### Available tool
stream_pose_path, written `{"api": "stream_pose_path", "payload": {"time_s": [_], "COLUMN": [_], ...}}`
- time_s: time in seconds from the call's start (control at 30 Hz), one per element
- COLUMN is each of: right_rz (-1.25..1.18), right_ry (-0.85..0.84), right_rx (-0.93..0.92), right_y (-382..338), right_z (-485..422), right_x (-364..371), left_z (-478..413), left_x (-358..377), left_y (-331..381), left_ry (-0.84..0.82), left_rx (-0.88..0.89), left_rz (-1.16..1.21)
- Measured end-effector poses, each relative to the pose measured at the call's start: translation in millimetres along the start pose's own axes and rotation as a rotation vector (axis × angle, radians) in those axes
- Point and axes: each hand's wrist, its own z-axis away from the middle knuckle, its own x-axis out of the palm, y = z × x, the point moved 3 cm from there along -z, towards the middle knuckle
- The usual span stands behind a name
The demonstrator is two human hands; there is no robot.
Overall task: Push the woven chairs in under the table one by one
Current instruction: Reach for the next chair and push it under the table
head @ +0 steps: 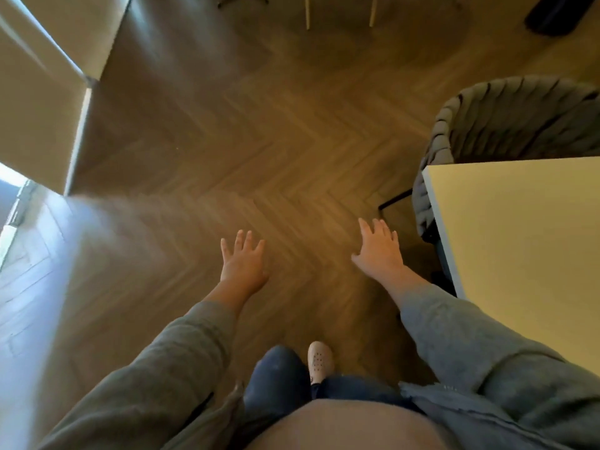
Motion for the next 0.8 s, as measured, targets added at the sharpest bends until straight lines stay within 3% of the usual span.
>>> {"api": "stream_pose_path", "payload": {"time_s": [0.23, 0.47, 0.8], "right_rz": [0.033, -0.142, -0.271], "right_ry": [0.053, 0.189, 0.364], "right_rx": [0.057, 0.436, 0.752], "right_y": [18, 57, 151], "right_z": [-141, -255, -354], "right_x": [-60, -122, -187], "left_z": [-185, -370, -537], "left_x": [-91, -197, -307], "left_y": [17, 58, 230], "left_ry": [0.027, 0.046, 0.093], "left_rx": [0.185, 0.444, 0.852], "left_rz": [-0.154, -0.314, -0.585]}}
